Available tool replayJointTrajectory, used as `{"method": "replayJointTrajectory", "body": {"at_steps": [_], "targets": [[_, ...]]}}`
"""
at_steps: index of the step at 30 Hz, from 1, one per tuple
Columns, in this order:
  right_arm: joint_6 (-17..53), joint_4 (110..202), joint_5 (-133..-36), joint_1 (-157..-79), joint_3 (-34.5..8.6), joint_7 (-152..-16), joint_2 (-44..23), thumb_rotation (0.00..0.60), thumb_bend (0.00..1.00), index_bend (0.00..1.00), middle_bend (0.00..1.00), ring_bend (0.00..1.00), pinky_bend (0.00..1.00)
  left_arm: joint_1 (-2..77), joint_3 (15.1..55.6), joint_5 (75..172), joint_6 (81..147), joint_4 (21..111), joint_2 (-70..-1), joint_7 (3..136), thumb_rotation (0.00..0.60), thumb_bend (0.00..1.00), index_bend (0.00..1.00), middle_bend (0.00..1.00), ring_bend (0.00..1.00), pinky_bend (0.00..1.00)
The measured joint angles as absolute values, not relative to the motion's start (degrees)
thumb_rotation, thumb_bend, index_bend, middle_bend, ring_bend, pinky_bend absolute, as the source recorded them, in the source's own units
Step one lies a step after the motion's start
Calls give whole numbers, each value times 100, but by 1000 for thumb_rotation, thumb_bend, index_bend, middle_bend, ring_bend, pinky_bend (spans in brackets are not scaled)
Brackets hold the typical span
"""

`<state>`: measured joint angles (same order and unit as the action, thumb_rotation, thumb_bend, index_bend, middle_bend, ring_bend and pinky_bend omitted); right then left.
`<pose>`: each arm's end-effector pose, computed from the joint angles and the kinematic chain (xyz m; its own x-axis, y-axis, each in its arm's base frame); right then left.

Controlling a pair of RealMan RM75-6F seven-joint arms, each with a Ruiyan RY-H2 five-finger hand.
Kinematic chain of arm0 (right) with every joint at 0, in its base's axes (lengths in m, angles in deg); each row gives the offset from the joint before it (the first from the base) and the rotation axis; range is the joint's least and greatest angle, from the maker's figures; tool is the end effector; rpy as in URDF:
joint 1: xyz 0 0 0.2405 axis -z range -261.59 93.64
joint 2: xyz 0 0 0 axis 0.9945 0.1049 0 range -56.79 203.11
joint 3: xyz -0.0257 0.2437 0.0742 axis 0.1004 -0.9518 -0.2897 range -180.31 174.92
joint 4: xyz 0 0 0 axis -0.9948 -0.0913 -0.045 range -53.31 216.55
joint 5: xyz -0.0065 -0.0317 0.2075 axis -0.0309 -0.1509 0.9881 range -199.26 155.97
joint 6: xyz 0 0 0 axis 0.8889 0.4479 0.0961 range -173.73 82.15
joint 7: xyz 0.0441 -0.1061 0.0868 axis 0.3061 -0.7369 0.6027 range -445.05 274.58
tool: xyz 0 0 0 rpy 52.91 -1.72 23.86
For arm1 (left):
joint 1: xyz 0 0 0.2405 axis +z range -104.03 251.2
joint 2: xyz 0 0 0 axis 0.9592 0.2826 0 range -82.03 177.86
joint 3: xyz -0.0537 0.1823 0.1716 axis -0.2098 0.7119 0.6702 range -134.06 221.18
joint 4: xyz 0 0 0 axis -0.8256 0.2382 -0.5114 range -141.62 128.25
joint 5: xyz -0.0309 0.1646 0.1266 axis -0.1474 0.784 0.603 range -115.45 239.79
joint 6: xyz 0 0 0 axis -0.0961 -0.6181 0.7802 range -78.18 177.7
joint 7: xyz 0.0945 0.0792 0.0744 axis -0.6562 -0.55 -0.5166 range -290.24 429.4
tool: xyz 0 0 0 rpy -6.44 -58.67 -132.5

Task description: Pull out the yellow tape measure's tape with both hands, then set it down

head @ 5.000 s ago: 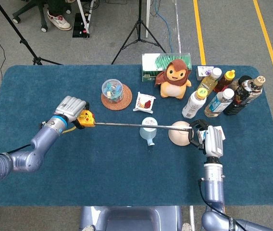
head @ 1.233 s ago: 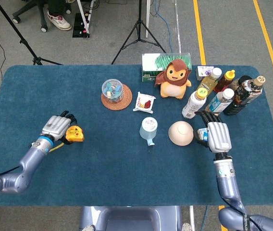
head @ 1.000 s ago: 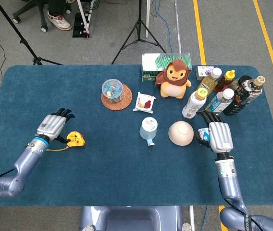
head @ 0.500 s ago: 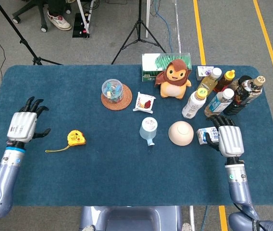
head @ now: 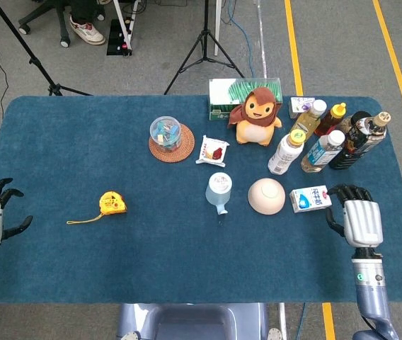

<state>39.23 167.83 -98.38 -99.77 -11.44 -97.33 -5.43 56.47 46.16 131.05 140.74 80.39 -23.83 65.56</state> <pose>-0.2770 -0.2565 0.1084 0.4142 0.1347 0.9002 -0.9083 -0.0017 0.4182 -0.3152 0.2278 0.1403 0.4237 -0.0736 0.9028 0.9042 0.0928 -0.4168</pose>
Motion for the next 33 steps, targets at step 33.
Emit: {"method": "replayJointTrajectory", "body": {"at_steps": [33], "targets": [[4347,17231,-10226,-9206,-863,-9688,-200,567,431,386,366,306,269,6382,4531,14135,13824,8611,-2107,6250,584,189,367,199,69,277]]}}
